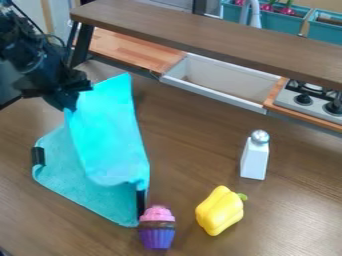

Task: Fold the cloth from top right to bottom left

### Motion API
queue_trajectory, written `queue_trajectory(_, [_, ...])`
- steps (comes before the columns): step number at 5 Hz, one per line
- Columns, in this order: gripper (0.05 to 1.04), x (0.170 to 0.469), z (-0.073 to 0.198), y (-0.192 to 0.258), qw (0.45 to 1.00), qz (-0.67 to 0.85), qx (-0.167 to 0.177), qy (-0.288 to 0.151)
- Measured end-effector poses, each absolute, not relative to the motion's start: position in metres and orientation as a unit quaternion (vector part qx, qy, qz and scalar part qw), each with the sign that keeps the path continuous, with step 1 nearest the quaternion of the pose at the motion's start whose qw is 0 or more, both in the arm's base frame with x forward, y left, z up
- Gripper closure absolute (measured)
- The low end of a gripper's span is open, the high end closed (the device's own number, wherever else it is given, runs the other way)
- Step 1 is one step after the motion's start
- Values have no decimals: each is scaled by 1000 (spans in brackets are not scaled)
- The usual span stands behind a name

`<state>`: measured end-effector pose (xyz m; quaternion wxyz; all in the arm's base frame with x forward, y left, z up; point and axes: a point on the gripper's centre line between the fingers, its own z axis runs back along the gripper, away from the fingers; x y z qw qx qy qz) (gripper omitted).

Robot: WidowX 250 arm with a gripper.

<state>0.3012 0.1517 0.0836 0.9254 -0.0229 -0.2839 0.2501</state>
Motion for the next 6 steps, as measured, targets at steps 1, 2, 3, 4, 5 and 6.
queue_trajectory(1, [1034, 296, 78, 158, 930, 254, -6, -266])
queue_trajectory(2, [1034, 291, 73, 167, 929, 262, 7, -260])
queue_trajectory(3, [1034, 290, 72, 179, 927, 270, 22, -261])
queue_trajectory(4, [1020, 285, 67, 186, 929, 270, 33, -252])
queue_trajectory(5, [884, 285, 66, 189, 930, 264, 43, -252])
queue_trajectory(6, [607, 282, 65, 192, 928, 276, 52, -246])
